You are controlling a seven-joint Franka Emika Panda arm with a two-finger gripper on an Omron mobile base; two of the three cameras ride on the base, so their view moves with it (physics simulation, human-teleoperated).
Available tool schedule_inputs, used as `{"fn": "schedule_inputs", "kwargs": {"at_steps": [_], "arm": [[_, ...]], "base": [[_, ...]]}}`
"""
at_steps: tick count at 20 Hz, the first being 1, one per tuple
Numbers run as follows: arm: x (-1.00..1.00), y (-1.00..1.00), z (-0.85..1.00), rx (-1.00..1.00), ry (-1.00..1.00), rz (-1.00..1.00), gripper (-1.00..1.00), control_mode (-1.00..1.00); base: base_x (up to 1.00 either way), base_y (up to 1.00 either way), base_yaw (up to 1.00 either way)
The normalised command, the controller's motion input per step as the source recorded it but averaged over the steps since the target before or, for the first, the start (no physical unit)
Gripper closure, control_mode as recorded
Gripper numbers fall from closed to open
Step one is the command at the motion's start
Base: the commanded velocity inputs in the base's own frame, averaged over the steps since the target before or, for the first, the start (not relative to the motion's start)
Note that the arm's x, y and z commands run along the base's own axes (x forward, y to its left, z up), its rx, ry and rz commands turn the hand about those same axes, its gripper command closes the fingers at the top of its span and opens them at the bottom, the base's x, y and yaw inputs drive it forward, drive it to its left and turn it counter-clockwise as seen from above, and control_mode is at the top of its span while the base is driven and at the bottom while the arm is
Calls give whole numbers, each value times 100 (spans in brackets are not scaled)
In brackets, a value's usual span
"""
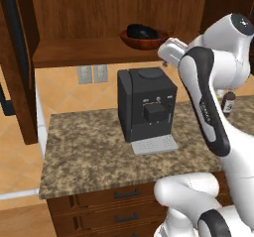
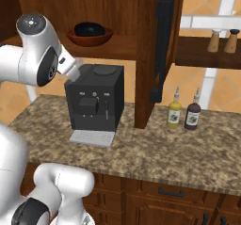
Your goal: Pick up the bowls on the counter and stack them on top of one another in the open cabinet. Place the smaller bowl on top of the larger bowl.
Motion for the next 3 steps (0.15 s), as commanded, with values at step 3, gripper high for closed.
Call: {"fn": "schedule_inputs", "kwargs": {"at_steps": [3], "arm": [[-78,0,-35,-3,0,13,-100,-100]], "base": [[0,0,0]]}}
